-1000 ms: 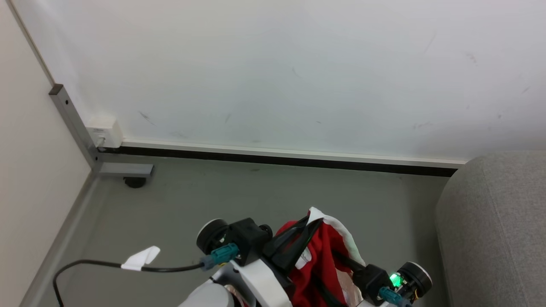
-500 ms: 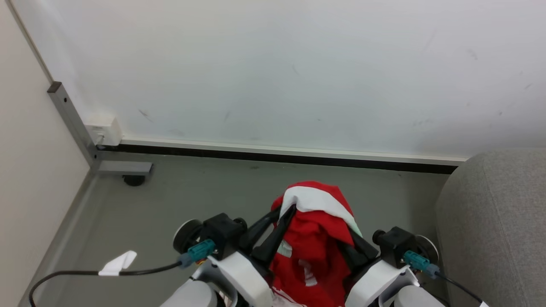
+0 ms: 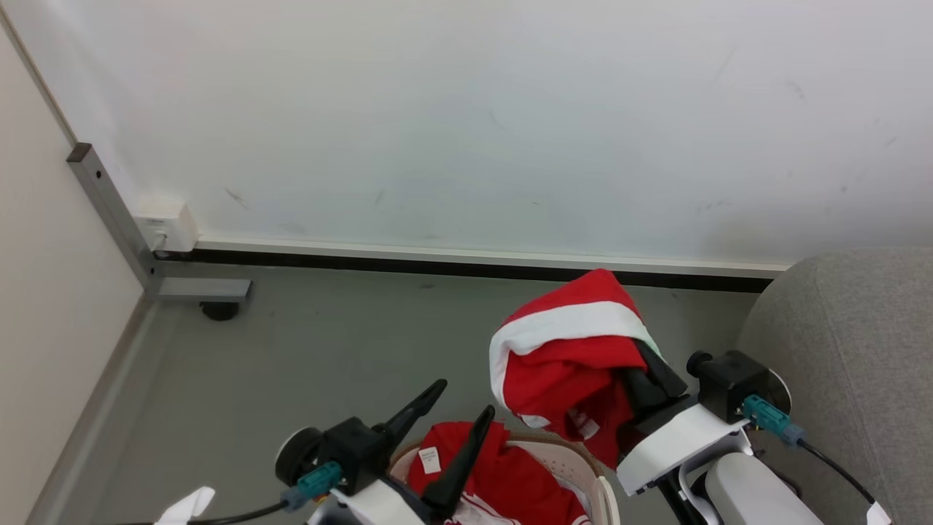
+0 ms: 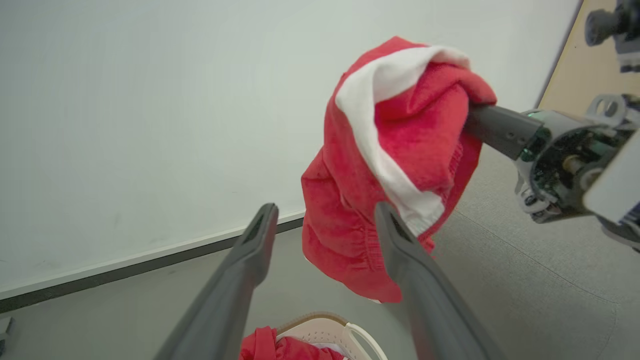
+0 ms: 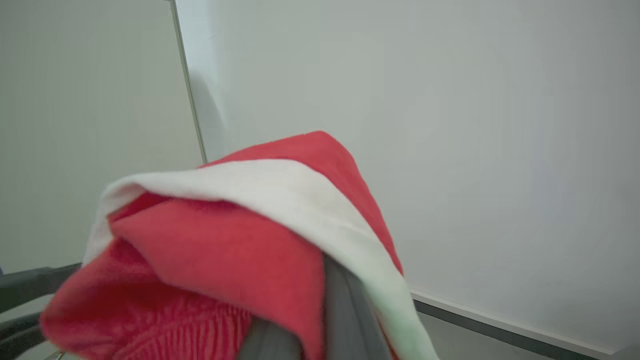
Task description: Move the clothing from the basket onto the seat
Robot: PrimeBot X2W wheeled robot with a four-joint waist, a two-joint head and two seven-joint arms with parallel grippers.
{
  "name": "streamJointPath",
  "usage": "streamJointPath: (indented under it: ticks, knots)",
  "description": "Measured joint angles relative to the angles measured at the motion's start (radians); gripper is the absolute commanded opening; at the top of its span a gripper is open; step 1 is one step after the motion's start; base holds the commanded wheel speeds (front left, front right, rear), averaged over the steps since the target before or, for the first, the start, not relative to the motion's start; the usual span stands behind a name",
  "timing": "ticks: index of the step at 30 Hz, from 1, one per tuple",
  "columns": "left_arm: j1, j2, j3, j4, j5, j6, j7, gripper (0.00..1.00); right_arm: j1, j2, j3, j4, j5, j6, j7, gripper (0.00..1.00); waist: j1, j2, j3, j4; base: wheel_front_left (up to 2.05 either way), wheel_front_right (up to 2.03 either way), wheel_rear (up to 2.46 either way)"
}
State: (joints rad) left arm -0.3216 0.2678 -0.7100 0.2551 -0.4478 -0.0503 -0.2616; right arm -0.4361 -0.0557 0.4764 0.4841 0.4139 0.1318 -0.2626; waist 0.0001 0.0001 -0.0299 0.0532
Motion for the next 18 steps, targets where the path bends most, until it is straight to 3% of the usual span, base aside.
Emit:
streamJointPath:
  ticks: [9,18]
  knots:
    - [0.039,-0.032,0.061,-0.014,0.062,-0.037,-0.002,1.00,0.005,-0.012,-0.052,-0.027,-0.020,0.000,0.000,0.00,0.0000,0.0000,0.007,-0.031,0.00,0.00,0.00]
    - [0.047,-0.052,0.094,-0.007,0.086,-0.060,-0.002,1.00,0.010,-0.030,-0.086,-0.056,-0.043,0.000,-0.002,0.00,0.0000,0.0000,0.017,-0.113,0.00,0.00,0.00]
